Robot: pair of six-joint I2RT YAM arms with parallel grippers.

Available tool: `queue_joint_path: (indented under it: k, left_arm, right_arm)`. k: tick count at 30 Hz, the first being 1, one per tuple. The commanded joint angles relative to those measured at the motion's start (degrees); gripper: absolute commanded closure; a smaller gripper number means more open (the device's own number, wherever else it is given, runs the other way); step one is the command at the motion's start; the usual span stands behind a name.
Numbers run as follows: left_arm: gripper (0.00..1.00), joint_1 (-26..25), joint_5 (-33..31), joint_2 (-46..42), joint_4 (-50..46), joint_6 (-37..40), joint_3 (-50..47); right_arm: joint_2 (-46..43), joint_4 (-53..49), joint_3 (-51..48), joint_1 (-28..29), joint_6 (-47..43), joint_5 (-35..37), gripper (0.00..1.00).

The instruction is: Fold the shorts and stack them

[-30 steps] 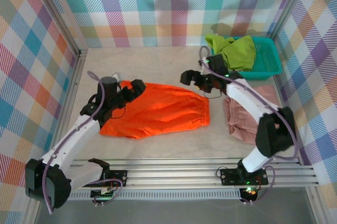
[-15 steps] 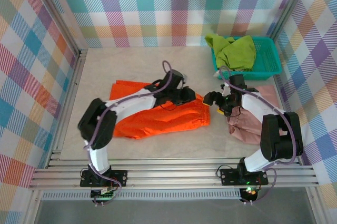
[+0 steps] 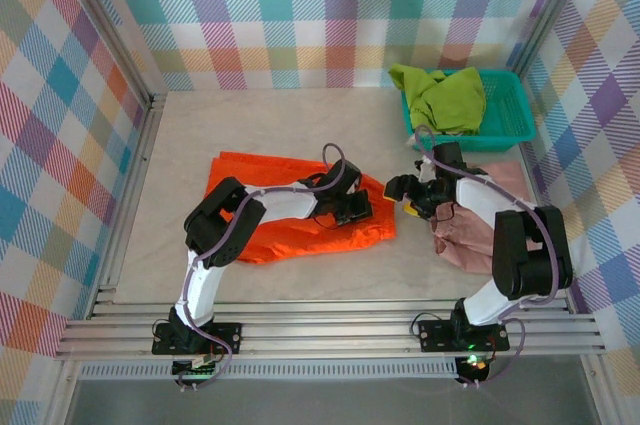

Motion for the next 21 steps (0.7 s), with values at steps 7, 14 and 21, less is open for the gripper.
queue_joint_path:
  k: [7, 14, 21]
  left_arm:
    - [1.00, 1.07, -2.88, -2.52, 4.32, -1.58, -9.86]
    - [1.00, 1.11, -2.50, -1.79, 5.04, -1.77, -10.62]
    - [1.00, 1.15, -2.70, -1.87, 5.05, -1.59, -10.54]
  right_arm:
    - [5.20, 4.43, -1.96, -0.33, 2.48, -6.85, 0.32]
    - [7.02, 7.01, -2.60, -0.02, 4.68, -8.63, 0.35]
    - [8.60, 9.63, -2.95, 1.82, 6.80, -9.21, 0.40]
